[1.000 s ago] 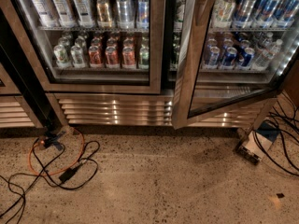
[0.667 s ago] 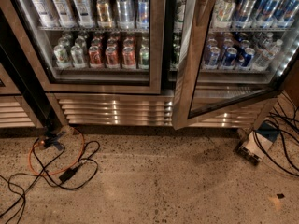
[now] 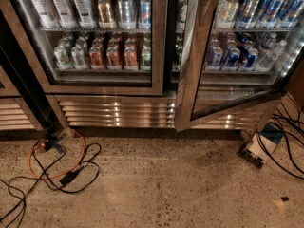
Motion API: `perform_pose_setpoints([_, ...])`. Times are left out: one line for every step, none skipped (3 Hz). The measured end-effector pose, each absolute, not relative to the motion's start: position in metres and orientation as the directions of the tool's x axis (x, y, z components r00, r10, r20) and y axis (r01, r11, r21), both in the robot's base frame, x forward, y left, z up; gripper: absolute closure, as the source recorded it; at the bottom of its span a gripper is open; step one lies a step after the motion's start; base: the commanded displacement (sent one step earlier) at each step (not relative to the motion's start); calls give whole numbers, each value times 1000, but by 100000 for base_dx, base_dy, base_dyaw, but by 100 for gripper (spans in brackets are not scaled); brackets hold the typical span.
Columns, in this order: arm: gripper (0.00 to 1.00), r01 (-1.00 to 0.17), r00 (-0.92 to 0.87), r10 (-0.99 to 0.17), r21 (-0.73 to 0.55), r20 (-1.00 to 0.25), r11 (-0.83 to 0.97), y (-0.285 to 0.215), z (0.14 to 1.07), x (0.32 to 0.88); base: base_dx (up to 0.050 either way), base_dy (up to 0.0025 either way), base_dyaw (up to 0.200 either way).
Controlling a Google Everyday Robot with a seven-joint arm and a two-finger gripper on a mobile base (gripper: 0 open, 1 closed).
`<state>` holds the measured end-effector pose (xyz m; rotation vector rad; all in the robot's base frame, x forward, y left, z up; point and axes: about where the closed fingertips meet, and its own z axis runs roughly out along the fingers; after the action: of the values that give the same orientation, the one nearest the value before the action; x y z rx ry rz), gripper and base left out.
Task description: Open right fridge door
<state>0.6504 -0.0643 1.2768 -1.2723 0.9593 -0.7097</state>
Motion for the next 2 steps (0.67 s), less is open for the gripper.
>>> perform_pose_setpoints([0,-70,441,-869,-974,-226,217,-68,1278,649,0,0,0])
perform_pose_setpoints([0,-65,378,-893,-969,-243,237,-89,1271,643,0,0,0])
